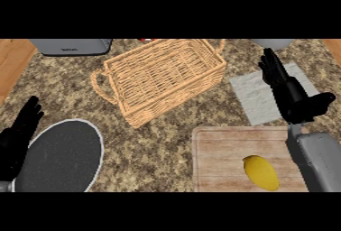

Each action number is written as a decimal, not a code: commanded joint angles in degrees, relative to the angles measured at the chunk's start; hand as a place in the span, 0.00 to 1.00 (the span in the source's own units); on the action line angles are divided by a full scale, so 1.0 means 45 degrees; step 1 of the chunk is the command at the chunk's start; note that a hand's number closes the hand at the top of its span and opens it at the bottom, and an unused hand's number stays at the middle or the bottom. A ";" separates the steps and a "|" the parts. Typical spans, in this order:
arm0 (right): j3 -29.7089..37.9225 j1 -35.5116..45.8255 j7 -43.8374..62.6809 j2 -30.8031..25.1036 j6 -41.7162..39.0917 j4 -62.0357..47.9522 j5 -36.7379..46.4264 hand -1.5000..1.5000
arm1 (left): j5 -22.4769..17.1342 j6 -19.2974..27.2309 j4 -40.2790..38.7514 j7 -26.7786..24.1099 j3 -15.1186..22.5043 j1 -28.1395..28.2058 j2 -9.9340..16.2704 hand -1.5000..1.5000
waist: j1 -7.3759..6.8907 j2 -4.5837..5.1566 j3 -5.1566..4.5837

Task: Pick the lemon from the cutting board and place it in the basket

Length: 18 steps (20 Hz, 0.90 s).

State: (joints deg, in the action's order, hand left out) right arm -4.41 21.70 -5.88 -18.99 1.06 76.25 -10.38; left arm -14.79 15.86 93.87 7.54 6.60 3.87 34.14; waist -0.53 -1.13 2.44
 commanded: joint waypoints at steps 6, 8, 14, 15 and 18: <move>-0.1975 0.0162 -0.5807 0.1887 -0.2434 0.6500 -0.0923 1.00 | 0.1405 0.0168 -0.1340 0.0956 0.0659 0.0783 0.0813 0.50 | 0.1197 -0.0504 -0.0396; -0.1690 0.0714 -0.6489 0.0345 -0.1904 0.6975 0.1393 0.00 | 0.1174 0.0089 -0.1504 0.1073 0.0825 0.1145 0.0530 0.50 | 0.1614 -0.0872 -0.0609; 0.1107 -0.2492 -0.7970 0.1593 0.2852 0.8555 0.3145 0.00 | 0.1201 0.0700 -0.2108 0.1298 0.0458 0.1917 0.0463 0.50 | 0.3598 -0.0746 -0.0376; 0.1502 -0.3133 -0.8050 0.1750 0.3428 0.8695 0.3406 0.00 | 0.1162 0.0756 -0.2134 0.1355 0.0448 0.2015 0.0402 0.50 | 0.3795 -0.0680 -0.0382; 0.2704 -0.5512 -0.8016 0.1616 0.4513 0.8796 0.4388 0.00 | 0.1130 0.1001 -0.2317 0.1255 0.0245 0.2286 0.0322 0.50 | 0.4275 -0.0477 -0.0457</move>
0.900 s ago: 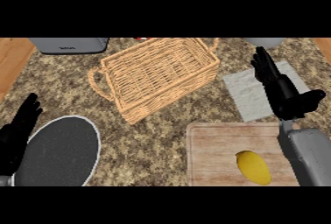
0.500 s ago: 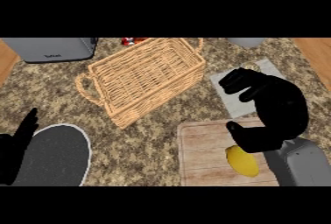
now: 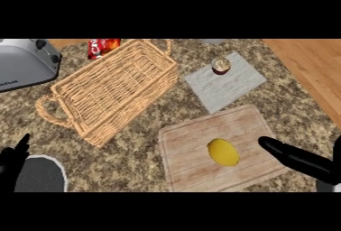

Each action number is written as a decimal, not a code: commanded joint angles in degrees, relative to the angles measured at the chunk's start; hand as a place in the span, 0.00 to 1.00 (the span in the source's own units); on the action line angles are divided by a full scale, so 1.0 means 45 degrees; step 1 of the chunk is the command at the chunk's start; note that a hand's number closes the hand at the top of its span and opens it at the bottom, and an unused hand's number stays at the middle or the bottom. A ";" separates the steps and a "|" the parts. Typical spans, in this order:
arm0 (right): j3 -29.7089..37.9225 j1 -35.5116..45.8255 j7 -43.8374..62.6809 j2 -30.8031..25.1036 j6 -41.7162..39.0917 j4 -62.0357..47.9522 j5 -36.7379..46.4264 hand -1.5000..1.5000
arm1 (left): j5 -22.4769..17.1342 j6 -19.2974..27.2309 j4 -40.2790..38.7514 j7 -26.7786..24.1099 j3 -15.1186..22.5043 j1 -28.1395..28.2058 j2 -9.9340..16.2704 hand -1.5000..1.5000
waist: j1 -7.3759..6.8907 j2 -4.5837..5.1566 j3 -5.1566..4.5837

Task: Pick the lemon from the cutting board and place it in the basket

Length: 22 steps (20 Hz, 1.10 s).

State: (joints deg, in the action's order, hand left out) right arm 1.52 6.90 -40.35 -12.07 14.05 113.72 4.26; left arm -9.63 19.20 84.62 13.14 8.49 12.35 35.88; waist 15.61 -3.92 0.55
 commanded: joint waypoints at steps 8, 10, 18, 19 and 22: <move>0.1197 -0.8550 -0.2748 -0.1762 0.0431 0.1646 0.4286 0.00 | 0.0298 0.0486 0.0034 -0.0198 -0.0140 0.0177 -0.0084 0.50 | -0.0209 0.0420 -0.0137; 0.1302 -1.0016 -0.3805 -0.1473 0.1017 0.1700 0.5030 0.00 | 0.0227 0.0227 0.0085 -0.0408 -0.0106 0.0249 -0.0038 0.50 | -0.0469 0.0414 -0.0116; 0.0756 -1.4971 -0.7252 0.1282 0.3410 0.2384 0.5632 0.00 | 0.0804 0.0152 0.0258 -0.0142 0.0772 -0.0411 -0.0495 0.50 | -0.1625 0.0526 -0.0096; 0.0821 -1.5158 -0.7636 0.1459 0.3547 0.1963 0.5380 0.00 | 0.0767 -0.0045 -0.0409 -0.0043 0.0576 -0.1272 -0.0442 0.50 | -0.1687 0.0620 -0.0105; 0.0865 -1.5613 -0.8501 0.1957 0.3988 0.1175 0.5127 0.00 | 0.1054 -0.0110 -0.0294 0.0161 0.0895 -0.1759 -0.0622 0.50 | -0.2309 0.0665 -0.0098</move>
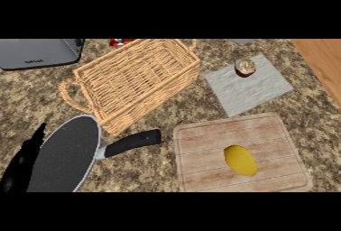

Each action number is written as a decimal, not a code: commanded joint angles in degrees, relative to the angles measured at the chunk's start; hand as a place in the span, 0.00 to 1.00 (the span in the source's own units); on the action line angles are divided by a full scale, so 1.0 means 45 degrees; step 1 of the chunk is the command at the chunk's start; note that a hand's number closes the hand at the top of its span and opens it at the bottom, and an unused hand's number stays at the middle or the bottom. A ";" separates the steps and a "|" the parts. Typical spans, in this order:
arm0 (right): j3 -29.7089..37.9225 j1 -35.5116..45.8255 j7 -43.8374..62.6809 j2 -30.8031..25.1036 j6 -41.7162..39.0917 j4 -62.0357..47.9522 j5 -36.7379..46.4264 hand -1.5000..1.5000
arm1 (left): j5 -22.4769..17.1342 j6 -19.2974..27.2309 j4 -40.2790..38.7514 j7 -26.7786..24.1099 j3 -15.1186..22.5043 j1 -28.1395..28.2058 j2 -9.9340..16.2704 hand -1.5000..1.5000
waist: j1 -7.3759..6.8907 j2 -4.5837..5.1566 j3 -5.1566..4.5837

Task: Pick the lemon from the cutting board and place it in the basket

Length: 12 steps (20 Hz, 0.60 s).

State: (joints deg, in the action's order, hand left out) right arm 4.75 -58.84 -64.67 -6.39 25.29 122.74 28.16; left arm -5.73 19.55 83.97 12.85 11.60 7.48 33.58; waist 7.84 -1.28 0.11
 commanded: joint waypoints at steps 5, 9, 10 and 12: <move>-0.0662 -0.1207 -0.3788 0.1387 0.1825 -0.1559 -0.0260 0.00 | 0.0570 -0.0519 -0.0527 0.0312 0.0637 -0.1308 -0.0389 0.50 | -0.1020 0.0145 -0.0010; -0.0209 -0.0265 -0.3474 0.1317 0.1409 -0.1777 -0.0896 0.00 | 0.0557 -0.0782 -0.1455 0.0133 0.0486 -0.2174 -0.0742 0.50 | -0.1232 0.0215 -0.0020; -0.0605 0.0195 -0.3409 0.1408 0.1694 -0.2273 -0.0933 0.00 | 0.0710 -0.0595 -0.0721 0.0377 0.0710 -0.1695 -0.0764 0.50 | -0.1399 0.0187 -0.0006; -0.0628 -0.0515 -0.3662 0.1413 0.1749 -0.1676 -0.0838 0.00 | 0.0993 -0.0522 -0.0710 0.0341 0.0790 -0.1690 -0.0746 0.50 | -0.1367 0.0184 -0.0015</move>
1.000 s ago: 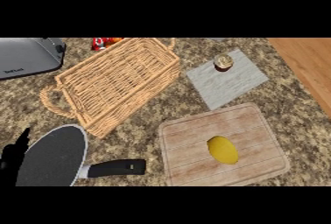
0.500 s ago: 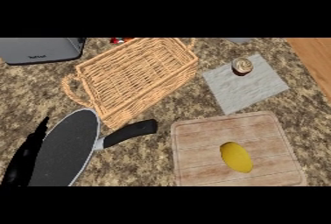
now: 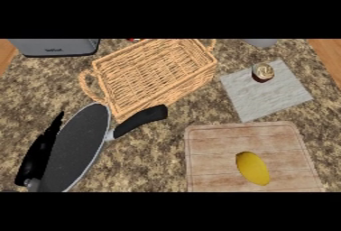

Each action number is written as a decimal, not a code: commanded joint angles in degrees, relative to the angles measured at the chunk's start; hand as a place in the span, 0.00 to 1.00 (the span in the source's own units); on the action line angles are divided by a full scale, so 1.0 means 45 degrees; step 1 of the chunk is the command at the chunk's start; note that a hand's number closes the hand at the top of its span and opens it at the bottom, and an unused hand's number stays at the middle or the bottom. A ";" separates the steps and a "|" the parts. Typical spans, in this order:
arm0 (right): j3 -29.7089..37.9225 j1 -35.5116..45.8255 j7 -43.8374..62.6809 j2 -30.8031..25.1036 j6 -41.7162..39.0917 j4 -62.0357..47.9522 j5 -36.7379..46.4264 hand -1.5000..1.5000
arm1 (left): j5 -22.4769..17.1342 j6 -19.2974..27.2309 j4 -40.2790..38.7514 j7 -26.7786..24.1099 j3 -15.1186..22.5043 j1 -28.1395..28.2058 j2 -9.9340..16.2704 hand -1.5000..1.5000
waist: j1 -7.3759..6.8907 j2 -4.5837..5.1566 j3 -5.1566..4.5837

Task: Pick the lemon from the cutting board and place it in the basket

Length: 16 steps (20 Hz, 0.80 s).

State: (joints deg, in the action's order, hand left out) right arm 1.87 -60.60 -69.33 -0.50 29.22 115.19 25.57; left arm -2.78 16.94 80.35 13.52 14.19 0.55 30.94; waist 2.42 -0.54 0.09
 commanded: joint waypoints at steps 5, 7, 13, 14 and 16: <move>0.0295 0.1675 -0.2604 0.0110 0.1447 -0.1827 -0.0240 0.00 | 0.0392 -0.0222 -0.0149 0.0083 0.0189 -0.0256 -0.0329 0.50 | -0.0311 0.0035 0.0000; -0.0047 0.1231 -0.2022 0.0111 0.1594 -0.0724 0.0306 0.00 | 0.0052 -0.0606 -0.0325 0.0250 -0.0294 -0.0657 -0.0055 0.50 | -0.0303 0.0070 -0.0018; -0.0153 0.1761 -0.1837 0.0042 0.1949 -0.1193 0.0373 0.00 | 0.0556 -0.0356 -0.0290 0.0099 -0.0239 -0.0410 -0.0360 0.50 | -0.0389 0.0065 -0.0013; -0.0329 0.1707 -0.1642 0.0066 0.1993 -0.1145 0.0646 0.00 | 0.0668 -0.0199 -0.0607 -0.0543 -0.0118 -0.0016 -0.0713 0.50 | -0.0413 0.0078 -0.0020; -0.0285 0.2326 -0.1562 -0.0129 0.2070 -0.1433 0.0439 0.00 | 0.0740 -0.0305 -0.0981 -0.0126 -0.0194 -0.0755 -0.0834 0.50 | -0.0345 0.0088 -0.0015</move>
State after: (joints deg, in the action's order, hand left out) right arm -0.71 -53.25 -67.60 -0.29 36.00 110.73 28.34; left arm -0.28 15.65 78.47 12.75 13.42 -1.14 28.55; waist 0.77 -0.27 0.07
